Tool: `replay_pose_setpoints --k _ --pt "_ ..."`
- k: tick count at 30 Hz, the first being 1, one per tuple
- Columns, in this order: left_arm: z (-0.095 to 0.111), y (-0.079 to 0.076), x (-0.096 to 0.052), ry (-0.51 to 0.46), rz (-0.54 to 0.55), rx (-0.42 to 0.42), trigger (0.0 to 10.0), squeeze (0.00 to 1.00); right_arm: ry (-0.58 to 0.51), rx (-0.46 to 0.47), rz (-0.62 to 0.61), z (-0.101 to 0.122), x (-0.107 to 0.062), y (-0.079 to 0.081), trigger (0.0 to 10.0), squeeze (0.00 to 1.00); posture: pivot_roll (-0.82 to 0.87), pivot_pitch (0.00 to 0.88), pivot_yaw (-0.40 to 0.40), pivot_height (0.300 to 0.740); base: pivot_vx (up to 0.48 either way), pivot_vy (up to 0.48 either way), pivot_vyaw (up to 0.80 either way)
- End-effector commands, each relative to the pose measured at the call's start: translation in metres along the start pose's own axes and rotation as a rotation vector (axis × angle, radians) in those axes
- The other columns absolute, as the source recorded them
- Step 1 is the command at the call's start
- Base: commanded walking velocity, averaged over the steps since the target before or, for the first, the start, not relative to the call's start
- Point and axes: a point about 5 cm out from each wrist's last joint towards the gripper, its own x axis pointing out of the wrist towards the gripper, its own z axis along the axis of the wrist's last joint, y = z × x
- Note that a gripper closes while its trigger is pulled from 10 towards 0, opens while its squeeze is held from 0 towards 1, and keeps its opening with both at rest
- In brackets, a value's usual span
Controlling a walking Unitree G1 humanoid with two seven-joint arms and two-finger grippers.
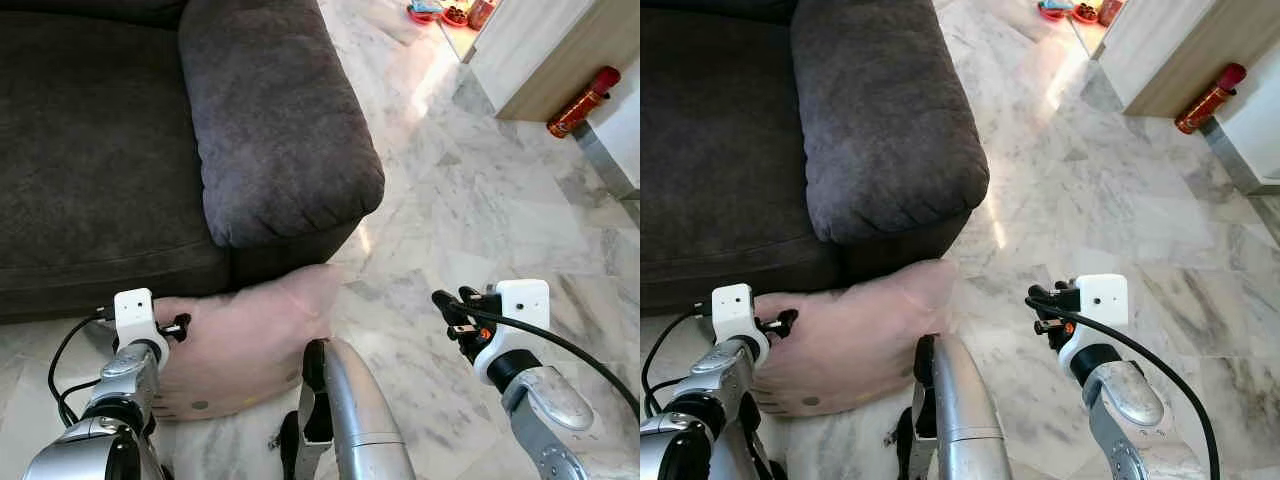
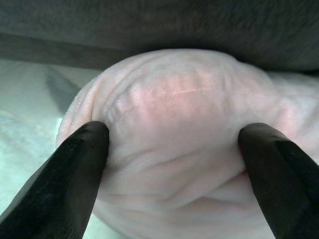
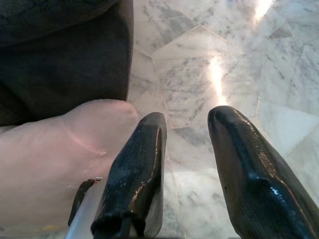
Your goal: Move the pillow to the sofa from floor
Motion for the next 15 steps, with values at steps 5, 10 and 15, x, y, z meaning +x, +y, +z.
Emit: replay_pose_setpoints --k 5,10,15 --pt "-0.0359 0.0109 -0.0064 0.166 0.116 0.081 0.0 0.00 0.009 -0.009 -0.035 -0.0003 -0.0072 -0.0078 10.0 0.00 -0.16 0.294 -0.319 0.519 0.000 0.000 0.00" --pt "-0.0376 0.0108 -0.0068 0.176 0.116 0.081 0.0 0.00 0.008 -0.007 -0.034 0.0002 -0.0071 -0.0073 10.0 0.00 -0.16 0.296 -0.320 0.519 0.000 0.000 0.00" --pt "-0.0407 0.0109 -0.0076 0.182 0.121 0.075 0.0 0.00 0.010 -0.008 -0.034 -0.0002 -0.0071 -0.0081 10.0 0.00 -0.15 0.299 -0.321 0.519 0.000 0.000 0.00"
